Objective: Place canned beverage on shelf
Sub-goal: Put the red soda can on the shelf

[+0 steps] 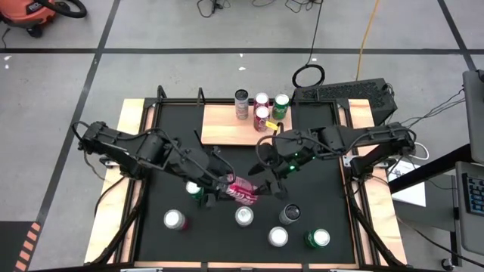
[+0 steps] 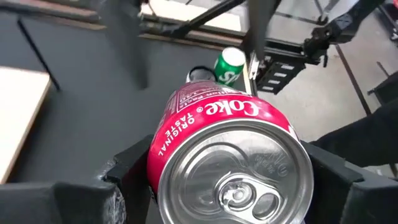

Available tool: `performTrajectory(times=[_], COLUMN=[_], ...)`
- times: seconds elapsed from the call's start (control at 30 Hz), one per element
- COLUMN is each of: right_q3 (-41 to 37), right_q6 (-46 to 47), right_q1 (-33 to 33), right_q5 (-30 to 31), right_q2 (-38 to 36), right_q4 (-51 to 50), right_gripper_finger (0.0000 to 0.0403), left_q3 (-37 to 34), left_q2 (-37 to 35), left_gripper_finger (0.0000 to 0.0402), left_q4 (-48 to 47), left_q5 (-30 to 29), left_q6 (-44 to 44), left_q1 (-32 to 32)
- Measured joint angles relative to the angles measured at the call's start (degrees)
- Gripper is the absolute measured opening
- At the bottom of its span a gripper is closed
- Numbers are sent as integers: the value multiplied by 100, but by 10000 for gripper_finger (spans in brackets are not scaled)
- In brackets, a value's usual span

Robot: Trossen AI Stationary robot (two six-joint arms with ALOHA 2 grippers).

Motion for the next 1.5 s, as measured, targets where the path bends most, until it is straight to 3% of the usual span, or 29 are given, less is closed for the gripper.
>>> performTrajectory(times=[0.2,0.53,0.97,1.3,1.5], right_q3=[2,2,2,-9,-9], right_q6=[-77,-144,-322,-436,-499], right_q1=[-6,-55,-92,-151,-334], right_q5=[-26,-305,-352,-299,-322], right_q2=[146,612,650,382,-47], right_q4=[147,680,716,610,411], right_gripper_finger=[359,360,270,286,285], left_q3=[1,0,0,2,2], left_q2=[2,4,4,-29,-335], left_gripper_finger=[290,290,292,391,391], left_q4=[249,286,280,531,1095], left_q5=[-15,22,-19,-602,-1188], left_q6=[313,370,18,-960,-1643], left_q1=[110,332,326,333,370])
